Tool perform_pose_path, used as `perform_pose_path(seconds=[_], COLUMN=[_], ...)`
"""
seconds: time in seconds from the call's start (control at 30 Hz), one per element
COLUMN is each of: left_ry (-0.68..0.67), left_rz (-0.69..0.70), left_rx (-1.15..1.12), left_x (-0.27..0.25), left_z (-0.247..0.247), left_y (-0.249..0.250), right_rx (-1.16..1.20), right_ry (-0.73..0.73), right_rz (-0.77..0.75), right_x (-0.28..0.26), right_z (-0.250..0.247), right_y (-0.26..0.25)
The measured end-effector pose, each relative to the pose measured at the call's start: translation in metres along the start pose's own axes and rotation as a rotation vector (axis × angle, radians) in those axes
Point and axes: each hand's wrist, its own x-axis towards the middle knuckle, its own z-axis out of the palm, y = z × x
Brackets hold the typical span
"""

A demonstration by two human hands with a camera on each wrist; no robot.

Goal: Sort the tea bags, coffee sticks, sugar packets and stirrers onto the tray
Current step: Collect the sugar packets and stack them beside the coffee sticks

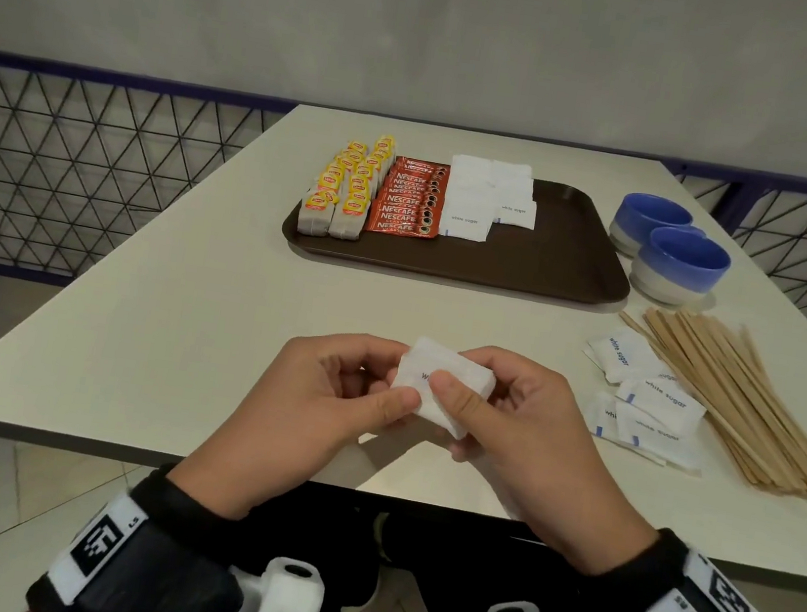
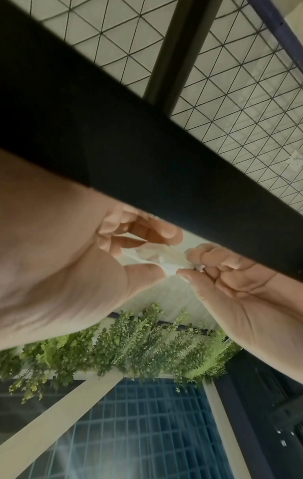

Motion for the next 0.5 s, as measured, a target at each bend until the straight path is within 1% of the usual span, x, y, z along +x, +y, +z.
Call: perform_pose_path(seconds=[0.13, 0.33, 0.5], left_ry=[-0.023, -0.005, 0.019], left_rz=[-0.016, -0.021, -0.023], left_rx=[0.025, 0.052, 0.019], left_x=[-0.0011, -0.0018, -0.003], left_z=[-0.0002, -0.0004, 0.0027], left_y=[0.0034, 0.0038, 0.0067], right_rx=[0.031, 0.047, 0.018], right_ry=[-0.012, 0.028, 0.009], right_rz=[0.009, 0.02, 0.0], right_x=[0.0002, -0.0018, -0.0045], right_z=[-0.001, -0.0003, -0.0001], right_y=[0.001, -0.0023, -0.0052])
